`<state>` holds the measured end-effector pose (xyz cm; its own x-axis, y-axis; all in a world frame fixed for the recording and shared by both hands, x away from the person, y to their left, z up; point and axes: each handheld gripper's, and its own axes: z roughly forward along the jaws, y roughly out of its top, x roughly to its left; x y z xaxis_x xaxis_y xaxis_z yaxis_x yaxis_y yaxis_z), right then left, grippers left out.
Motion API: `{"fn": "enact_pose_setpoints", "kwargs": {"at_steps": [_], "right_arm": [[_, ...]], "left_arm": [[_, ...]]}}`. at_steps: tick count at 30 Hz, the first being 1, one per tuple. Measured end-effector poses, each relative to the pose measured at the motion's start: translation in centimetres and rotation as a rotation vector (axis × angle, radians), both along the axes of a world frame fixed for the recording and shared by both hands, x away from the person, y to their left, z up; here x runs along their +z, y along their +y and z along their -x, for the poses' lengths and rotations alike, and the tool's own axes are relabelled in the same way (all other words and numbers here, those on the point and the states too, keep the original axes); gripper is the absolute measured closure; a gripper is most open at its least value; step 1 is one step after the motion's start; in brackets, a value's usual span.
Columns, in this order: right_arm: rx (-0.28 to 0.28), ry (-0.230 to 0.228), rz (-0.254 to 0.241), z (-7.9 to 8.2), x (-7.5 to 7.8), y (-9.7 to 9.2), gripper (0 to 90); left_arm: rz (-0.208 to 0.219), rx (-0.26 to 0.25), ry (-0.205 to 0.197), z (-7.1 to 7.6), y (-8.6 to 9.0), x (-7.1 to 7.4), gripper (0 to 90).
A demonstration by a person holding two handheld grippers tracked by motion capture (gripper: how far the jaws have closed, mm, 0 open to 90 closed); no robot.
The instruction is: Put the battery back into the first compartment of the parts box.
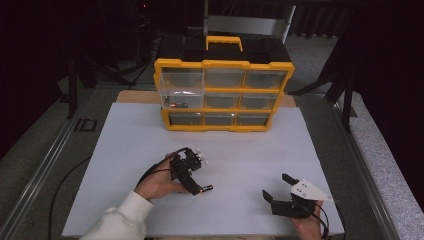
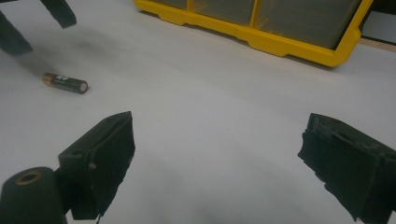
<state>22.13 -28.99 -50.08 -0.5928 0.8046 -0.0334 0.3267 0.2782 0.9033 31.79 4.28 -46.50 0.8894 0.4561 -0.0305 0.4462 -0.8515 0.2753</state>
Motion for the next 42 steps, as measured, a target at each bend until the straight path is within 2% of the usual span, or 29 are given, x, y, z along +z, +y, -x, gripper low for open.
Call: {"fn": "enact_pose_setpoints", "kwargs": {"at_steps": [6, 7, 10, 15, 17, 18, 19, 23, 34, 41, 42], "right_arm": [[0.001, -0.001, -0.001, 0.0, 0.0, 0.0, 9.3], [0.001, 0.000, 0.000, 0.0, 0.0, 0.0, 9.3], [0.002, -0.001, 0.000, 0.0, 0.0, 0.0, 9.3], [0.001, -0.001, -0.001, 0.0, 0.0, 0.0, 9.3], [0.001, -0.002, -0.001, 0.0, 0.0, -0.1, 9.3], [0.001, -0.001, -0.001, 0.0, 0.0, 0.0, 9.3], [0.003, 0.000, -0.001, 0.0, 0.0, 0.0, 9.3], [0.002, 0.000, 0.000, 0.0, 0.0, 0.0, 9.3], [0.000, 0.001, -0.002, 0.0, 0.0, -0.1, 9.3], [0.002, 0.000, -0.001, 0.0, 0.0, -0.1, 9.3], [0.002, 0.000, -0.001, 0.0, 0.0, -0.1, 9.3]], "left_arm": [[-0.039, -0.040, 0.001, 0.6, -1.9, -0.8, 20.3], [-0.045, -0.043, 0.003, 0.6, -2.1, -0.8, 27.5], [-0.051, -0.064, 0.022, 0.7, -2.8, -1.2, 38.9], [-0.102, -0.071, 0.030, 1.0, -3.7, -1.9, 57.2], [-0.108, -0.071, 0.028, 1.0, -3.8, -2.0, 62.4], [-0.107, -0.079, 0.041, 1.0, -3.8, -2.0, 62.4], [-0.109, -0.080, 0.044, 1.0, -3.9, -2.0, 67.3], [-0.110, -0.073, 0.055, 0.7, -3.8, -2.0, 77.1], [-0.127, -0.086, 0.052, 1.2, -3.4, -1.9, 77.8], [-0.138, -0.051, 0.045, 0.8, -1.5, -1.8, 77.9], [-0.132, -0.017, 0.047, 0.6, -0.2, -1.6, 77.9]]}}
